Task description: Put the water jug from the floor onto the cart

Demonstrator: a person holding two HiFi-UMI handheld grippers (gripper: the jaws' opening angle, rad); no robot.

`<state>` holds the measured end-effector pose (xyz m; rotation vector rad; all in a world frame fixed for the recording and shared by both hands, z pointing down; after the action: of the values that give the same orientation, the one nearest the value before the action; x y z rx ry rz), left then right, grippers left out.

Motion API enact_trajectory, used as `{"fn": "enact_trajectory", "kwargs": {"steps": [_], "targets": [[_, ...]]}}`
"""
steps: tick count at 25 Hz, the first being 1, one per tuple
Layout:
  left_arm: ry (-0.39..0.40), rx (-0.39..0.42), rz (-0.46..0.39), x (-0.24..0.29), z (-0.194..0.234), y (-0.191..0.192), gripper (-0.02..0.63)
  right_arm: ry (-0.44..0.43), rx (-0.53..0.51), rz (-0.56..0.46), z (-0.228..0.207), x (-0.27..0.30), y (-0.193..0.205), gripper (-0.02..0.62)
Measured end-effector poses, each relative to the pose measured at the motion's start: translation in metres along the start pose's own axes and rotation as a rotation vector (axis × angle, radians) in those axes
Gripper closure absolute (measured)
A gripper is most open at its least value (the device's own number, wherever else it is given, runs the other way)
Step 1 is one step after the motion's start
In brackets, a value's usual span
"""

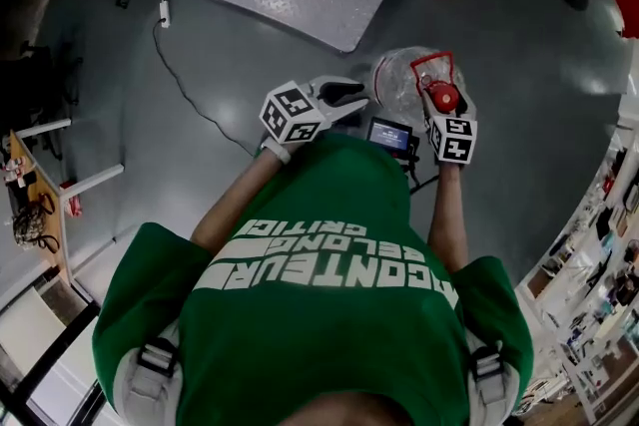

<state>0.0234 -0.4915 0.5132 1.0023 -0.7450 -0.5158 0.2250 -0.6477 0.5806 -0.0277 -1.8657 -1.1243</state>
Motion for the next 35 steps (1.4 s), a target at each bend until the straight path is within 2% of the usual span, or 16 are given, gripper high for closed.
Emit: {"fn": "enact_trajectory", "kwargs": {"steps": [11,30,35], "targets": [[-0.079,-0.056,-0.048,-0.023,0.035,0.005,0.499,-0.054,-0.091,0.035,0.019,0.037,-0.036,0.291],[-0.052,-0.059,-0.083,-0.095,0.139,-0.013,0.522,-0.03,-0.087,0.04,0.09,0.094,-0.11,0.291],[-0.046,-0.073,-0.121,-0.117,0.162,-0.014,0.578,-0.038,-0.092,0.039,0.112,0.11,-0.131,0.291]]}}
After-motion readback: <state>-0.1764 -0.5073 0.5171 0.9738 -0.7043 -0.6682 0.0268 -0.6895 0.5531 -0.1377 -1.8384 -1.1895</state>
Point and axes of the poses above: the fingertips, and each gripper's own axes: x forward along the fingers, z to its left, y out of its underside, the point moved 7 cm from there along -x, backward along the fingers, and after that the axes turned 13 degrees about x, right-handed, at the moved point
